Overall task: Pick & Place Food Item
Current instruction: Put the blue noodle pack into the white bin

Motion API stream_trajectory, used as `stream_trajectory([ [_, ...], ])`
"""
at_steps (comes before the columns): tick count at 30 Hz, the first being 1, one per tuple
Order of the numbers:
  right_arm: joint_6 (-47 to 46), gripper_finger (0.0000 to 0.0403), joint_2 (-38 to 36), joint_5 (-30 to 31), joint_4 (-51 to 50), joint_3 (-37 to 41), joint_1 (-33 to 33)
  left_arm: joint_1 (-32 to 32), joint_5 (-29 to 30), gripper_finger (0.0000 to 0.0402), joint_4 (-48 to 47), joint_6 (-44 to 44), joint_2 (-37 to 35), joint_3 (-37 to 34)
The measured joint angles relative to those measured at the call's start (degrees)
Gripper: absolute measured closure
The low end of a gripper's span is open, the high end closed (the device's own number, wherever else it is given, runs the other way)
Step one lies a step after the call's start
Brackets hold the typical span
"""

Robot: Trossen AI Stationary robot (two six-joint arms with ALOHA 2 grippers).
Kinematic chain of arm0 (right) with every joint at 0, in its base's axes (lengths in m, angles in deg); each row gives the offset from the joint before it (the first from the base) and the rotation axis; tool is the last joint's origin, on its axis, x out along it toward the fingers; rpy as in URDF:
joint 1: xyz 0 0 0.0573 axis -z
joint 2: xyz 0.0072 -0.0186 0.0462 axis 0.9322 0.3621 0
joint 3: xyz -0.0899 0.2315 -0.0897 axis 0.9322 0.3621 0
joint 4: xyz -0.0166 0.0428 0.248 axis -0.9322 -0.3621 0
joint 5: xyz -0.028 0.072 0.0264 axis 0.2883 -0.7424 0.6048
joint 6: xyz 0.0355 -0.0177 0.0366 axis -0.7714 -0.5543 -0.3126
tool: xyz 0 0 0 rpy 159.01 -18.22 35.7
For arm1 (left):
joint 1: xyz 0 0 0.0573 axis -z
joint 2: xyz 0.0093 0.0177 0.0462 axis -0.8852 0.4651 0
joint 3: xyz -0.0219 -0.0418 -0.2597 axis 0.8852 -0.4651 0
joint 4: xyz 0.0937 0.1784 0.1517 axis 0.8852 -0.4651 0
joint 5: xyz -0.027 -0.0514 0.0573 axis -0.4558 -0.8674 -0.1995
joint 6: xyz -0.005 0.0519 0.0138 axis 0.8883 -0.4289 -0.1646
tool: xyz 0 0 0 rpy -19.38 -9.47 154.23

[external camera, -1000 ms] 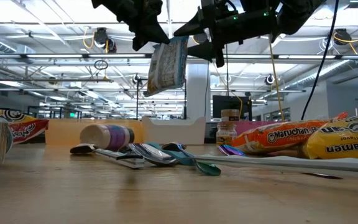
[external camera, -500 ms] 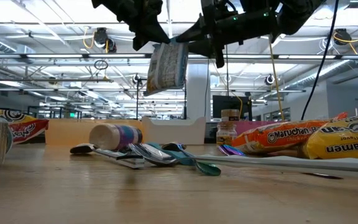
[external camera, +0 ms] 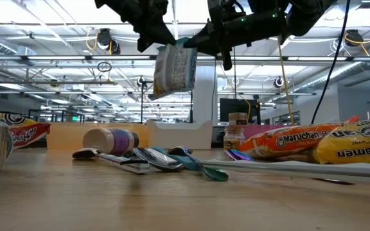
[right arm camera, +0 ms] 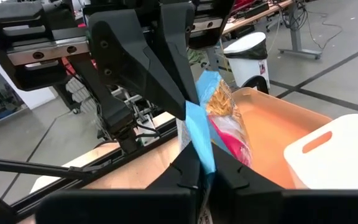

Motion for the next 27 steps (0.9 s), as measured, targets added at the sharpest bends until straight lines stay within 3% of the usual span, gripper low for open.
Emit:
stream_trajectory([
  [8, -0.02, 0.0402, 0.0, -0.62, -0.03, 0.02, 0.04, 0.0, 1.4, 0.0318, 0.01, -4.07, 0.0, 0.0],
  [12, -1.16, 0.0402, 0.0, -5.13, -0.48, 0.02, 0.87, 0.0, 1.05, 0.0269, -0.09, -6.4, 0.0, 0.08],
  [18, -4.32, 0.0403, 0.0, -11.29, -2.2, 0.04, 3.16, 0.26, -4.31, 0.0201, -0.12, -8.07, 0.02, 4.1],
  [27, -4.69, 0.0403, 0.0, -15.52, -0.37, 0.04, 4.87, 0.88, -7.29, 0.0174, -4.08, -10.38, 0.0, 7.45],
])
